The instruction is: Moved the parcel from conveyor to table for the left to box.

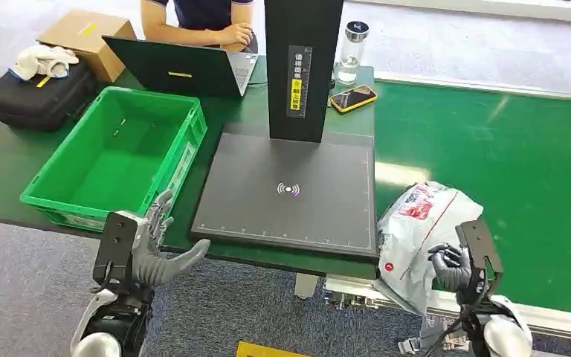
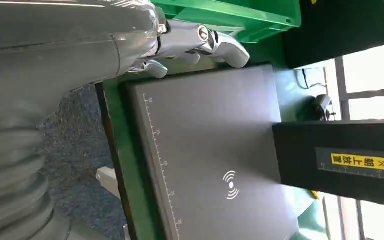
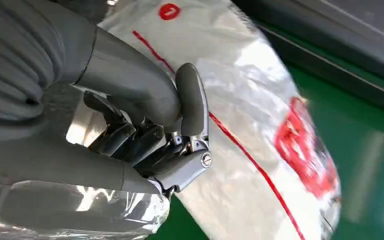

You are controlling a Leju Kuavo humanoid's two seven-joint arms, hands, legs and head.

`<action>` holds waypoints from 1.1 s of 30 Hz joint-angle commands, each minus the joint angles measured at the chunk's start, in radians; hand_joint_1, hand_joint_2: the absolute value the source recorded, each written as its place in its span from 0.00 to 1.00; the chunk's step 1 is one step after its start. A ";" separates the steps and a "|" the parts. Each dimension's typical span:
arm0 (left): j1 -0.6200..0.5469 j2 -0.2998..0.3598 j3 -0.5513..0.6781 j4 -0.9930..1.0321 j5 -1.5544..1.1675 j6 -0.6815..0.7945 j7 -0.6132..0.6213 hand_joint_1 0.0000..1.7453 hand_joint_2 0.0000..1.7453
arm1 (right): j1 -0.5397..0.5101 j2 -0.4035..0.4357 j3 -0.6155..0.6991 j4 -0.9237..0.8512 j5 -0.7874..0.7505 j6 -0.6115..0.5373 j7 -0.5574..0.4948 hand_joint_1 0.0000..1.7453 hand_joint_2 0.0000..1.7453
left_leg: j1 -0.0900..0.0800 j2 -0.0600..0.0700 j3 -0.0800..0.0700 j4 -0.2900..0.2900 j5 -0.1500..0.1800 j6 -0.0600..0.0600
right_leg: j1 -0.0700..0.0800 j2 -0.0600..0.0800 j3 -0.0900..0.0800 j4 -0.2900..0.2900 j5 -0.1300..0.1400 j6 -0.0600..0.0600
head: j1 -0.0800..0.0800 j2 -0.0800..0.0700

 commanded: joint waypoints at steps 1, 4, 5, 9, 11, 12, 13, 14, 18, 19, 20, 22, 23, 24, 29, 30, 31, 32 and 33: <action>-0.048 -0.010 0.006 0.066 0.001 -0.003 -0.011 0.00 1.00 | -0.005 0.103 -0.190 -0.122 -0.153 -0.220 -0.152 1.00 1.00 | 0.000 -0.001 0.002 -0.002 0.001 -0.001 | 0.000 -0.001 0.001 -0.001 0.000 -0.002 | 0.000 0.000; -0.056 -0.010 0.005 0.091 0.012 0.004 -0.027 0.00 1.00 | 0.022 0.091 -0.232 -0.157 -0.214 -0.264 -0.194 1.00 1.00 | -0.001 -0.003 0.002 -0.002 0.001 -0.001 | -0.001 -0.002 0.002 -0.001 0.000 -0.001 | 0.000 0.000; -0.057 -0.009 0.005 0.097 0.015 0.008 -0.031 0.00 1.00 | 0.028 0.085 -0.235 -0.155 -0.222 -0.267 -0.197 1.00 1.00 | -0.001 -0.003 0.001 -0.002 0.001 0.000 | -0.001 -0.003 0.002 -0.001 0.000 -0.001 | 0.000 0.000; -0.062 -0.006 0.005 0.108 0.020 0.014 -0.040 0.00 1.00 | 0.021 0.069 -0.186 -0.057 -0.192 -0.260 -0.158 1.00 1.00 | 0.000 -0.002 0.004 -0.003 0.001 -0.001 | 0.000 -0.002 0.004 -0.003 0.000 -0.002 | 0.000 0.000; -0.063 -0.004 0.004 0.109 0.022 0.015 -0.040 0.00 1.00 | 0.011 0.074 -0.165 -0.004 -0.174 -0.267 -0.158 0.12 1.00 | 0.000 0.000 0.002 -0.002 0.000 -0.001 | 0.001 0.000 0.002 -0.002 0.000 -0.001 | 0.000 0.000; -0.064 -0.005 0.004 0.108 0.024 0.016 -0.040 0.00 1.00 | 0.009 0.066 -0.133 0.042 -0.153 -0.247 -0.119 0.00 1.00 | 0.000 0.000 0.004 -0.003 0.000 -0.001 | 0.000 0.001 0.003 -0.003 0.001 -0.002 | 0.000 0.000; -0.064 -0.004 0.002 0.106 0.026 0.017 -0.038 0.00 1.00 | 0.008 0.070 -0.122 0.069 -0.143 -0.241 -0.115 0.00 1.00 | 0.001 0.000 0.003 -0.002 0.000 -0.001 | 0.001 0.000 0.003 -0.003 0.001 -0.001 | 0.000 0.000; -0.064 -0.004 0.002 0.104 0.027 0.017 -0.038 0.00 1.00 | 0.008 0.075 -0.118 0.079 -0.141 -0.241 -0.117 0.00 1.00 | 0.001 0.000 0.004 -0.004 0.000 -0.001 | 0.001 0.001 0.004 -0.004 0.001 -0.002 | 0.000 0.000; -0.055 0.007 -0.007 0.089 0.036 0.022 -0.023 0.00 1.00 | 0.012 0.065 -0.050 0.151 -0.074 -0.153 -0.020 0.00 1.00 | 0.001 0.001 0.003 -0.002 0.000 -0.001 | 0.001 0.001 0.002 -0.003 0.001 -0.001 | 0.000 0.000; -0.053 0.010 -0.009 0.087 0.037 0.023 -0.022 0.00 1.00 | 0.012 0.063 -0.035 0.166 -0.055 -0.119 0.012 0.00 1.00 | 0.001 0.000 0.004 -0.004 0.000 -0.001 | 0.001 0.001 0.004 -0.004 0.001 -0.002 | 0.000 0.000; -0.053 0.010 -0.009 0.087 0.037 0.023 -0.022 0.00 1.00 | 0.012 0.063 -0.035 0.166 -0.055 -0.119 0.012 0.00 1.00 | 0.001 0.001 0.003 -0.003 0.000 -0.001 | 0.001 0.001 0.003 -0.003 0.001 -0.002 | 0.000 0.000; -0.053 0.014 -0.012 0.087 0.038 0.023 -0.019 0.00 1.00 | 0.009 0.066 -0.033 0.184 -0.038 -0.098 0.025 0.00 1.00 | 0.001 0.001 0.004 -0.004 0.000 -0.001 | 0.001 0.001 0.004 -0.004 0.001 -0.002 | 0.000 0.000; -0.053 0.014 -0.012 0.087 0.038 0.023 -0.019 0.00 1.00 | 0.009 0.066 -0.033 0.184 -0.038 -0.098 0.025 0.00 1.00 | 0.001 0.000 0.005 -0.004 0.000 -0.001 | 0.001 0.001 0.005 -0.004 0.001 -0.002 | 0.000 0.000; -0.055 0.015 -0.013 0.089 0.040 0.023 -0.017 0.00 1.00 | 0.008 0.064 -0.032 0.188 -0.024 -0.084 0.037 0.00 1.00 | 0.000 0.000 0.006 -0.006 0.000 -0.001 | 0.001 0.001 0.005 -0.005 0.001 -0.002 | 0.000 0.000; -0.046 0.015 -0.024 0.076 0.041 0.017 -0.002 0.00 1.00 | 0.007 0.054 -0.059 0.221 0.052 -0.039 0.087 0.00 1.00 | 0.000 0.000 0.004 -0.004 0.000 -0.001 | 0.000 0.000 0.004 -0.004 0.000 -0.002 | 0.000 0.000; -0.046 0.015 -0.024 0.076 0.041 0.017 -0.002 0.00 1.00 | 0.007 0.052 -0.060 0.221 0.052 -0.039 0.087 0.00 1.00 | 0.000 -0.001 0.002 -0.003 0.000 -0.001 | 0.000 0.000 0.002 -0.002 0.000 -0.001 | 0.000 0.000; -0.046 0.015 -0.024 0.076 0.041 0.017 -0.002 0.00 1.00 | 0.007 0.052 -0.060 0.221 0.052 -0.039 0.087 0.00 1.00 | 0.000 0.000 0.000 -0.001 0.000 -0.001 | 0.000 0.000 0.000 -0.001 0.000 -0.001 | 0.000 0.000; -0.046 0.015 -0.024 0.076 0.041 0.017 -0.002 0.00 1.00 | 0.007 0.052 -0.060 0.221 0.052 -0.039 0.087 0.00 1.00 | 0.000 -0.001 0.002 -0.003 0.000 -0.001 | 0.000 -0.001 0.002 -0.002 0.000 -0.001 | 0.000 0.000; -0.046 0.015 -0.024 0.076 0.041 0.017 -0.002 0.00 1.00 | 0.007 0.052 -0.060 0.221 0.052 -0.039 0.087 0.00 1.00 | 0.000 -0.001 0.001 -0.002 0.000 -0.001 | 0.000 -0.001 0.001 -0.001 0.000 -0.001 | 0.000 0.000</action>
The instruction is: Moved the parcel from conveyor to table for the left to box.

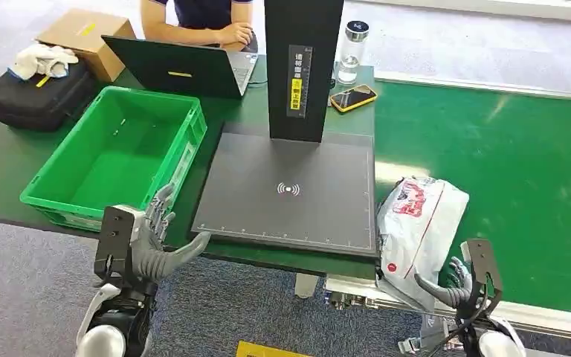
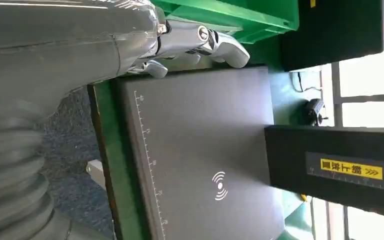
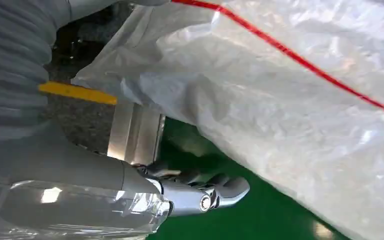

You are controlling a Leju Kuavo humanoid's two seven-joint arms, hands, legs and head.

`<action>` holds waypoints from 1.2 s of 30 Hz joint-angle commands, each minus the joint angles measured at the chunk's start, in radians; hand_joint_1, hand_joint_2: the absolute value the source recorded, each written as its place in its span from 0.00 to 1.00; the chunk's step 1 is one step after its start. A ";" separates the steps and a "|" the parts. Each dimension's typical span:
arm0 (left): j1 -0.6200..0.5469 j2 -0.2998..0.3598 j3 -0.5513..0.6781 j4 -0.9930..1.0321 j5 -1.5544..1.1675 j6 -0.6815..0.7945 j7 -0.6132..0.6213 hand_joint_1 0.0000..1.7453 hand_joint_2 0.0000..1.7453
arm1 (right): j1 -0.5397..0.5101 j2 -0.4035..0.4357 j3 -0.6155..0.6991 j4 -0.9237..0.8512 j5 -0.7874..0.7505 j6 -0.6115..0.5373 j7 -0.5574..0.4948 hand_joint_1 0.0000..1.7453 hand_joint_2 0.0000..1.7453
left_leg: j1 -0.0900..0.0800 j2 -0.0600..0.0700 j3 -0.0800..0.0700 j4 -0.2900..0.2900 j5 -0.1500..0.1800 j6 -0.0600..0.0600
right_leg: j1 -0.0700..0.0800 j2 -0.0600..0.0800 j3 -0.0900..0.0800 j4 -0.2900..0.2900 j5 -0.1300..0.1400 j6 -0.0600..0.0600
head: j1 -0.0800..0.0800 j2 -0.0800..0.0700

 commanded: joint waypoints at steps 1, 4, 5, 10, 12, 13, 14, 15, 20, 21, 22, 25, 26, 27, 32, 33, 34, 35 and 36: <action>-0.008 0.021 -0.017 0.032 -0.001 -0.009 0.015 0.00 1.00 | -0.022 0.013 -0.024 0.098 0.029 0.005 0.015 0.00 1.00 | 0.000 0.000 0.003 -0.002 0.000 -0.001 | 0.000 0.000 0.003 -0.002 0.000 -0.001 | 0.000 0.000; 0.015 0.022 -0.019 0.011 -0.008 -0.012 0.021 0.00 1.00 | 0.000 0.011 -0.065 0.082 0.072 0.015 0.034 0.00 1.00 | 0.000 -0.001 0.004 -0.003 0.000 -0.001 | 0.001 -0.001 0.004 -0.002 -0.001 -0.002 | 0.000 0.000; 0.018 0.022 -0.019 0.011 -0.008 -0.012 0.021 0.00 1.00 | 0.002 0.006 -0.070 0.082 0.072 0.015 0.033 0.00 1.00 | 0.000 -0.002 0.004 -0.002 0.000 -0.001 | 0.000 -0.002 0.004 -0.002 -0.001 -0.001 | 0.000 0.000; 0.017 0.022 -0.019 0.011 -0.008 -0.012 0.021 0.00 1.00 | 0.000 0.007 -0.070 0.082 0.072 0.015 0.033 0.00 1.00 | 0.000 -0.002 0.004 -0.003 0.000 -0.001 | 0.001 -0.002 0.004 -0.002 -0.001 -0.001 | 0.000 0.000; 0.017 0.022 -0.019 0.011 -0.008 -0.012 0.021 0.00 1.00 | 0.000 0.007 -0.070 0.082 0.072 0.015 0.033 0.00 1.00 | 0.000 -0.001 0.002 -0.001 0.000 0.000 | 0.001 -0.001 0.003 -0.001 0.000 -0.001 | 0.000 0.000; 0.017 0.022 -0.019 0.011 -0.008 -0.012 0.021 0.00 1.00 | 0.000 0.007 -0.070 0.082 0.072 0.015 0.033 0.00 1.00 | 0.000 -0.001 0.004 -0.002 0.000 -0.001 | 0.001 -0.001 0.004 -0.002 0.000 -0.002 | 0.000 0.000; 0.017 0.022 -0.019 0.011 -0.008 -0.012 0.021 0.00 1.00 | 0.000 0.007 -0.070 0.082 0.072 0.015 0.033 0.00 1.00 | 0.000 -0.001 0.003 -0.002 0.000 -0.001 | 0.001 -0.001 0.003 -0.002 0.000 -0.001 | 0.000 0.000; 0.017 0.022 -0.019 0.011 -0.008 -0.012 0.021 0.00 1.00 | 0.000 0.007 -0.070 0.082 0.072 0.015 0.033 0.00 1.00 | 0.000 -0.001 0.002 -0.001 0.000 -0.001 | 0.001 0.000 0.003 -0.002 0.000 -0.001 | 0.000 0.000; 0.016 0.021 -0.016 0.012 -0.011 -0.007 0.022 0.00 1.00 | -0.046 -0.008 -0.102 0.169 0.101 0.020 0.043 0.00 1.00 | 0.000 0.000 0.003 -0.002 0.000 -0.001 | 0.001 0.000 0.003 -0.002 0.000 -0.001 | 0.000 0.000; 0.017 0.021 -0.015 0.010 -0.011 -0.006 0.022 0.00 1.00 | -0.053 -0.011 -0.101 0.185 0.103 0.027 0.043 0.00 1.00 | 0.000 0.000 0.003 -0.001 0.000 0.000 | 0.000 0.000 0.002 -0.001 0.000 -0.001 | -0.001 0.000; 0.016 0.020 -0.015 0.009 -0.011 -0.005 0.022 0.00 1.00 | -0.062 -0.012 -0.099 0.202 0.104 0.035 0.040 0.00 1.00 | 0.000 0.000 0.004 -0.003 0.000 -0.001 | 0.000 0.000 0.004 -0.003 0.000 -0.001 | 0.000 0.000; 0.005 0.023 -0.018 0.015 -0.012 -0.003 0.024 0.00 1.00 | -0.094 -0.013 -0.084 0.248 0.099 0.077 0.010 0.00 1.00 | 0.000 0.001 0.004 -0.002 0.000 0.000 | 0.001 0.001 0.004 -0.003 0.001 -0.001 | 0.000 0.000; 0.004 0.022 -0.017 0.015 -0.012 -0.002 0.024 0.00 1.00 | -0.099 -0.013 -0.078 0.255 0.088 0.101 -0.012 0.00 1.00 | 0.000 0.001 0.003 -0.002 0.000 0.000 | 0.001 0.001 0.003 -0.002 0.000 -0.001 | 0.000 0.000; 0.006 0.022 -0.017 0.015 -0.012 -0.002 0.024 0.00 1.00 | -0.100 -0.010 -0.074 0.258 0.072 0.131 -0.031 0.00 1.00 | 0.000 0.001 0.005 -0.003 0.000 -0.001 | 0.001 0.001 0.004 -0.003 0.001 -0.002 | 0.000 0.000; 0.008 0.025 -0.022 0.016 -0.009 -0.006 0.020 0.00 1.00 | -0.085 -0.007 -0.059 0.261 0.044 0.193 -0.089 0.00 1.00 | 0.001 0.001 0.004 -0.003 0.001 -0.001 | 0.001 0.001 0.004 -0.003 0.001 -0.002 | 0.000 0.000; 0.007 0.026 -0.023 0.017 -0.008 -0.007 0.019 0.00 1.00 | -0.081 -0.006 -0.056 0.254 0.045 0.201 -0.097 0.00 1.00 | 0.001 0.000 0.003 -0.001 0.000 -0.001 | 0.001 0.001 0.003 -0.002 0.000 -0.001 | 0.000 0.000; 0.008 0.027 -0.023 0.015 -0.008 -0.008 0.018 0.00 1.00 | -0.079 -0.005 -0.052 0.244 0.048 0.209 -0.113 0.00 1.00 | 0.000 0.000 0.004 -0.003 0.001 -0.001 | 0.001 0.000 0.004 -0.002 0.001 -0.002 | -0.001 0.000; 0.009 0.027 -0.024 0.015 -0.008 -0.009 0.018 0.00 1.00 | -0.078 -0.004 -0.049 0.238 0.045 0.222 -0.126 0.00 1.00 | 0.001 0.000 0.004 -0.002 0.000 -0.001 | 0.001 0.000 0.004 -0.002 0.000 -0.002 | 0.000 0.000; 0.012 0.027 -0.023 0.012 -0.007 -0.009 0.017 0.00 1.00 | -0.074 0.001 -0.050 0.219 0.041 0.226 -0.157 0.00 1.00 | 0.001 0.001 0.004 -0.001 0.000 -0.001 | 0.001 0.001 0.003 -0.001 0.000 -0.001 | 0.000 0.000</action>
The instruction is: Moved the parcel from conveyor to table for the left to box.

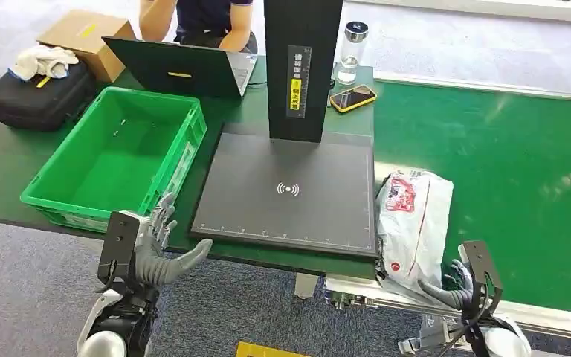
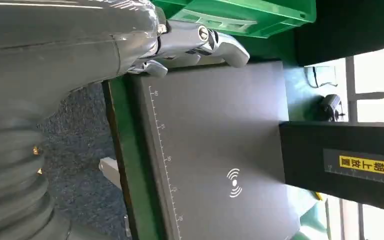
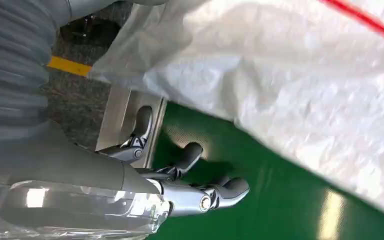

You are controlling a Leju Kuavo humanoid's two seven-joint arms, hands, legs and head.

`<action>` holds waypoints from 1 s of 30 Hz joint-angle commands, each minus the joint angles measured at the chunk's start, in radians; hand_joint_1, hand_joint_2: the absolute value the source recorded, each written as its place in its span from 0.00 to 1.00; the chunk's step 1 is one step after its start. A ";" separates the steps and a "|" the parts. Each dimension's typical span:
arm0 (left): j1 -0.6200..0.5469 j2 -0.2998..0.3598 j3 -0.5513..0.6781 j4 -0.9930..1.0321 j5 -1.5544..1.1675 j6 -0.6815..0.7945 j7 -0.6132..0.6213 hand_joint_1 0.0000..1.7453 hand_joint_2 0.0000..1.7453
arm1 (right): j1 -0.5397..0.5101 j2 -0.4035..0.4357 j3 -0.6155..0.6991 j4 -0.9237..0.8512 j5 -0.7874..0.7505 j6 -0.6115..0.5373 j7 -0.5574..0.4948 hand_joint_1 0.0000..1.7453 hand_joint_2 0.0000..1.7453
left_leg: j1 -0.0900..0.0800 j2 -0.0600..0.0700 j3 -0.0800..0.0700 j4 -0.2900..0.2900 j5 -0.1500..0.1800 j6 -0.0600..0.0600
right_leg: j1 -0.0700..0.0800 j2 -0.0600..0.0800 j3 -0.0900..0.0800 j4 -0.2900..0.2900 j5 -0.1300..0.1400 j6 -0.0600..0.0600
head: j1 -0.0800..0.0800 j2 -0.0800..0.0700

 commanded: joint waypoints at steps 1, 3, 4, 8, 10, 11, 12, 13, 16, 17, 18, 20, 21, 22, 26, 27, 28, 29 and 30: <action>-0.014 0.028 -0.022 0.011 0.004 -0.008 0.000 0.00 1.00 | -0.006 0.026 0.019 0.044 -0.017 0.046 -0.097 0.00 1.00 | 0.000 0.000 0.003 -0.002 0.000 -0.001 | 0.001 0.000 0.003 -0.002 0.000 -0.002 | 0.000 0.000; -0.013 0.025 -0.021 0.010 0.004 -0.010 -0.004 0.00 1.00 | -0.004 0.038 0.004 0.008 -0.035 0.016 -0.154 0.00 1.00 | 0.000 0.000 0.003 -0.002 0.000 -0.001 | 0.000 0.001 0.002 -0.002 0.000 -0.002 | 0.000 0.000; -0.016 0.024 -0.021 0.014 0.004 -0.014 -0.006 0.00 1.00 | -0.002 0.048 -0.015 -0.011 -0.055 -0.007 -0.180 0.00 1.00 | 0.000 0.000 0.002 -0.001 0.000 -0.001 | 0.000 0.001 0.001 -0.001 0.000 -0.001 | 0.000 0.000; -0.052 0.020 -0.028 0.060 -0.001 -0.026 -0.017 0.00 1.00 | 0.036 0.090 -0.097 -0.113 -0.116 -0.156 -0.248 0.00 1.00 | 0.000 -0.002 0.001 -0.001 0.000 0.000 | 0.000 -0.001 0.001 0.000 0.000 -0.001 | 0.000 0.000; -0.069 0.017 -0.028 0.082 -0.002 -0.030 -0.025 0.00 1.00 | 0.041 0.104 -0.125 -0.133 -0.139 -0.213 -0.260 0.00 1.00 | 0.000 -0.003 0.001 -0.002 0.000 -0.001 | 0.000 -0.002 0.002 -0.001 -0.001 -0.001 | 0.000 0.000; -0.075 0.015 -0.028 0.092 -0.002 -0.030 -0.028 0.00 1.00 | 0.040 0.107 -0.133 -0.136 -0.149 -0.232 -0.262 0.00 1.00 | 0.000 -0.003 0.002 -0.003 0.001 -0.001 | 0.000 -0.003 0.003 -0.002 -0.001 -0.002 | 0.000 0.000; -0.080 0.014 -0.026 0.099 -0.001 -0.030 -0.031 0.00 1.00 | 0.039 0.109 -0.136 -0.137 -0.159 -0.244 -0.266 0.00 1.00 | 0.000 -0.003 0.001 -0.002 0.001 -0.001 | 0.000 -0.003 0.002 -0.001 -0.001 -0.001 | 0.000 0.000; -0.083 0.014 -0.025 0.101 -0.001 -0.030 -0.032 0.00 1.00 | 0.036 0.109 -0.137 -0.133 -0.162 -0.245 -0.262 0.00 1.00 | 0.000 -0.003 0.002 -0.003 0.001 -0.001 | 0.000 -0.002 0.003 -0.002 -0.001 -0.002 | 0.000 0.000; -0.083 0.014 -0.020 0.104 0.000 -0.029 -0.034 0.00 1.00 | 0.031 0.109 -0.134 -0.126 -0.172 -0.254 -0.252 0.00 1.00 | 0.000 -0.002 0.002 -0.003 0.001 -0.001 | 0.000 -0.001 0.002 -0.002 0.000 -0.002 | 0.000 0.000; -0.081 0.014 -0.017 0.103 0.001 -0.027 -0.037 0.00 1.00 | 0.029 0.106 -0.128 -0.121 -0.181 -0.250 -0.242 0.00 1.00 | 0.000 -0.002 0.001 -0.002 0.000 -0.001 | 0.000 -0.001 0.001 -0.001 0.000 -0.002 | 0.000 0.000; -0.081 0.014 -0.017 0.103 0.001 -0.027 -0.037 0.00 1.00 | 0.029 0.106 -0.128 -0.121 -0.181 -0.250 -0.242 0.00 1.00 | 0.000 -0.001 0.001 -0.002 0.000 -0.001 | 0.000 -0.001 0.001 -0.001 0.000 -0.001 | 0.000 0.000; -0.077 0.016 -0.018 0.102 0.002 -0.026 -0.038 0.00 1.00 | 0.025 0.103 -0.126 -0.114 -0.183 -0.256 -0.226 0.00 1.00 | 0.000 -0.001 0.002 -0.003 0.001 -0.001 | 0.000 -0.001 0.001 -0.002 0.000 -0.002 | 0.000 0.000; -0.076 0.016 -0.018 0.102 0.002 -0.026 -0.038 0.00 1.00 | 0.023 0.101 -0.123 -0.111 -0.182 -0.258 -0.220 0.00 1.00 | 0.000 -0.001 0.000 -0.001 0.000 -0.001 | 0.000 -0.001 0.000 -0.001 0.000 -0.001 | 0.000 0.000; -0.076 0.016 -0.018 0.102 0.002 -0.026 -0.038 0.00 1.00 | 0.020 0.099 -0.121 -0.109 -0.178 -0.264 -0.216 0.00 1.00 | 0.000 -0.001 0.002 -0.002 0.000 -0.001 | 0.000 -0.001 0.001 -0.002 0.000 -0.002 | 0.000 0.000; -0.076 0.016 -0.021 0.100 0.002 -0.021 -0.041 0.00 1.00 | 0.016 0.088 -0.111 -0.104 -0.158 -0.318 -0.239 0.00 1.00 | 0.000 -0.001 0.000 -0.002 0.000 0.000 | 0.000 0.000 0.000 -0.001 0.000 -0.001 | 0.000 0.000; -0.075 0.017 -0.021 0.099 0.002 -0.020 -0.041 0.00 1.00 | 0.014 0.088 -0.113 -0.103 -0.163 -0.317 -0.237 0.00 1.00 | 0.000 0.000 0.000 -0.001 0.000 0.000 | 0.000 0.000 0.000 -0.001 0.000 -0.001 | 0.000 0.000; -0.075 0.017 -0.021 0.099 0.002 -0.020 -0.041 0.00 1.00 | 0.014 0.088 -0.113 -0.103 -0.163 -0.317 -0.237 0.00 1.00 | 0.000 0.000 0.002 -0.002 0.000 -0.001 | 0.000 0.000 0.001 -0.002 0.000 -0.002 | 0.000 0.000; -0.072 0.019 -0.020 0.093 0.003 -0.015 -0.042 0.00 1.00 | 0.013 0.081 -0.107 -0.096 -0.171 -0.309 -0.231 0.00 1.00 | 0.000 0.000 0.001 -0.002 0.000 -0.001 | 0.000 0.000 0.001 -0.001 0.000 -0.001 | 0.000 0.000; -0.071 0.020 -0.020 0.093 0.004 -0.013 -0.041 0.00 1.00 | 0.012 0.079 -0.100 -0.091 -0.175 -0.303 -0.228 0.00 1.00 | 0.000 0.000 0.000 -0.001 0.000 -0.001 | 0.000 0.000 0.000 -0.001 0.000 -0.001 | 0.000 0.000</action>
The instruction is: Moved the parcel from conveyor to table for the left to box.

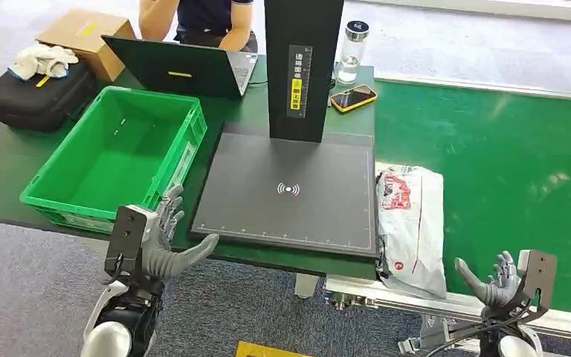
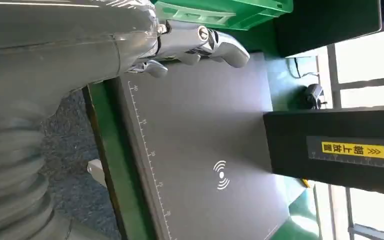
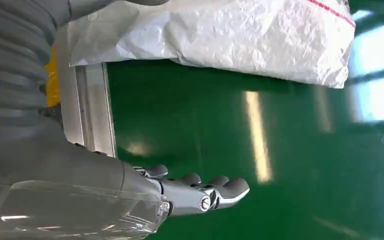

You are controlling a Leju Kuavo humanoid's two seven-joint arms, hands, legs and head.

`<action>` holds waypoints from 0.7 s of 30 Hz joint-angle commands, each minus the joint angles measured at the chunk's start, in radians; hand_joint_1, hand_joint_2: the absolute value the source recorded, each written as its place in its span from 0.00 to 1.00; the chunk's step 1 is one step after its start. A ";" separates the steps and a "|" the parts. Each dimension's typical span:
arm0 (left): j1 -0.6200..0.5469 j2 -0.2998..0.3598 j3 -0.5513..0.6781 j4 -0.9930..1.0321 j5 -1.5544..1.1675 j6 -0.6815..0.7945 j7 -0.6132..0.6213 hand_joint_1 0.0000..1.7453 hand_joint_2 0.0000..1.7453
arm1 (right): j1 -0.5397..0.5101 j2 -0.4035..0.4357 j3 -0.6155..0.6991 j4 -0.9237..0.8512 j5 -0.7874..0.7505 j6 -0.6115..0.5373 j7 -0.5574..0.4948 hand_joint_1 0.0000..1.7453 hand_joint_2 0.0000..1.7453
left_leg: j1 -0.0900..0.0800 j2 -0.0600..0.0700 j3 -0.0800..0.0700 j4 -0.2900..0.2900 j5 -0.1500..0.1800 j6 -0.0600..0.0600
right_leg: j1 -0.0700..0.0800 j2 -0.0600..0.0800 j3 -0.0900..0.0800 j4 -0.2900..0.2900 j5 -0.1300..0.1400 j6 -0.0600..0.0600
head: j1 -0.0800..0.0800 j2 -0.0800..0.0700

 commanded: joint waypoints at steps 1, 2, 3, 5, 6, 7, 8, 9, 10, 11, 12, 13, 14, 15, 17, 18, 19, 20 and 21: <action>-0.025 0.020 -0.012 0.057 0.003 0.010 0.001 0.00 1.00 | -0.025 0.018 -0.007 0.025 -0.010 0.000 0.004 0.00 1.00 | 0.000 0.000 0.004 -0.003 0.000 -0.001 | 0.000 0.001 0.003 -0.002 0.000 -0.002 | 0.000 0.000; -0.024 0.021 -0.013 0.057 0.004 0.011 0.001 0.00 1.00 | -0.029 0.015 0.002 0.039 -0.014 0.008 0.015 0.00 1.00 | 0.000 0.000 0.003 -0.002 0.000 -0.001 | 0.000 0.001 0.002 -0.001 0.000 -0.001 | 0.000 0.000; -0.023 0.023 -0.013 0.057 0.004 0.013 0.002 0.00 1.00 | -0.032 0.009 0.015 0.053 -0.013 0.021 0.033 0.00 1.00 | 0.000 0.001 0.002 -0.001 0.000 -0.001 | 0.000 0.001 0.001 -0.001 0.000 -0.001 | 0.000 0.000; -0.022 0.024 -0.014 0.056 0.005 0.015 0.002 0.00 1.00 | -0.038 0.006 0.028 0.078 -0.011 0.032 0.038 0.00 1.00 | 0.000 0.001 0.003 -0.003 0.000 -0.001 | 0.000 0.002 0.003 -0.002 0.001 -0.002 | 0.000 0.000; -0.023 0.024 -0.015 0.055 0.005 0.016 0.002 0.00 1.00 | -0.043 0.005 0.036 0.096 -0.011 0.039 0.040 0.00 1.00 | 0.000 0.001 0.002 -0.002 0.000 -0.001 | 0.000 0.001 0.002 -0.001 0.000 -0.001 | 0.000 0.000; -0.023 0.024 -0.015 0.055 0.005 0.016 0.002 0.00 1.00 | -0.043 0.005 0.036 0.096 -0.011 0.039 0.040 0.00 1.00 | 0.000 0.001 0.002 -0.001 0.000 -0.001 | 0.001 0.001 0.002 -0.001 0.000 -0.001 | 0.000 0.000; -0.023 0.023 -0.016 0.054 0.005 0.016 0.002 0.00 1.00 | -0.047 0.002 0.047 0.117 -0.005 0.051 0.040 0.00 1.00 | 0.000 0.002 0.004 -0.003 0.000 -0.001 | 0.000 0.002 0.003 -0.002 0.001 -0.002 | 0.000 0.000; -0.022 0.025 -0.020 0.052 0.005 0.018 0.002 0.00 1.00 | -0.047 0.002 0.052 0.134 -0.007 0.077 0.029 0.00 1.00 | 0.000 0.001 0.003 -0.002 0.000 -0.001 | 0.000 0.001 0.002 -0.002 0.000 -0.001 | 0.000 0.000; -0.021 0.024 -0.020 0.052 0.005 0.018 0.002 0.00 1.00 | -0.046 0.003 0.053 0.136 -0.007 0.079 0.027 0.00 1.00 | 0.001 0.001 0.002 -0.001 0.000 0.000 | 0.001 0.001 0.002 -0.001 0.000 -0.001 | 0.000 0.000; -0.021 0.025 -0.021 0.050 0.005 0.019 0.002 0.00 1.00 | -0.046 0.002 0.058 0.148 -0.007 0.101 0.014 0.00 1.00 | 0.000 0.001 0.004 -0.003 0.000 -0.001 | 0.001 0.002 0.003 -0.002 0.001 -0.002 | 0.000 0.000; -0.021 0.025 -0.021 0.048 0.006 0.018 0.002 0.00 1.00 | -0.046 0.000 0.061 0.155 -0.001 0.110 0.009 0.00 1.00 | 0.000 0.001 0.003 -0.003 0.000 -0.001 | 0.001 0.001 0.003 -0.002 0.000 -0.001 | 0.000 0.000; -0.021 0.025 -0.021 0.048 0.006 0.018 0.002 0.00 1.00 | -0.046 0.000 0.061 0.155 -0.001 0.110 0.009 0.00 1.00 | 0.000 0.001 0.003 -0.002 0.000 -0.001 | 0.001 0.001 0.003 -0.002 0.000 -0.001 | 0.000 0.000; -0.021 0.025 -0.021 0.048 0.006 0.018 0.002 0.00 1.00 | -0.046 0.000 0.061 0.155 -0.001 0.110 0.009 0.00 1.00 | 0.000 0.001 0.004 -0.003 0.000 -0.001 | 0.001 0.001 0.004 -0.003 0.000 -0.002 | 0.000 0.000; -0.021 0.025 -0.021 0.048 0.006 0.018 0.002 0.00 1.00 | -0.046 0.000 0.061 0.155 -0.001 0.110 0.009 0.00 1.00 | 0.000 0.001 0.003 -0.002 0.000 -0.001 | 0.001 0.001 0.003 -0.002 0.000 -0.001 | 0.000 0.000; -0.021 0.027 -0.021 0.046 0.007 0.016 0.005 0.00 1.00 | -0.047 -0.001 0.063 0.160 0.000 0.124 0.004 0.00 1.00 | 0.000 0.001 0.004 -0.003 0.000 -0.001 | 0.000 0.001 0.003 -0.003 0.000 -0.002 | 0.000 0.000; -0.021 0.028 -0.021 0.045 0.007 0.016 0.005 0.00 1.00 | -0.048 -0.004 0.068 0.167 0.000 0.145 -0.001 0.00 1.00 | 0.000 0.000 0.003 -0.002 0.000 -0.001 | 0.000 0.001 0.003 -0.002 0.000 -0.001 | 0.000 0.000; -0.023 0.031 -0.021 0.046 0.007 0.013 0.006 0.00 1.00 | -0.050 -0.005 0.071 0.173 0.001 0.158 -0.004 0.00 1.00 | 0.000 0.001 0.002 -0.002 0.000 -0.001 | 0.000 0.001 0.002 -0.002 0.000 -0.001 | 0.000 0.000; -0.023 0.032 -0.023 0.047 0.008 0.012 0.006 0.00 1.00 | -0.053 -0.008 0.078 0.179 0.005 0.175 -0.007 0.00 1.00 | 0.000 0.001 0.003 -0.002 0.000 -0.001 | 0.000 0.001 0.003 -0.002 0.000 -0.002 | 0.000 0.000; -0.025 0.035 -0.024 0.049 0.010 0.008 0.006 0.00 1.00 | -0.057 -0.009 0.082 0.189 0.007 0.192 -0.009 0.00 1.00 | 0.000 0.001 0.003 -0.003 0.000 -0.001 | 0.000 0.001 0.003 -0.002 0.000 -0.001 | 0.000 0.000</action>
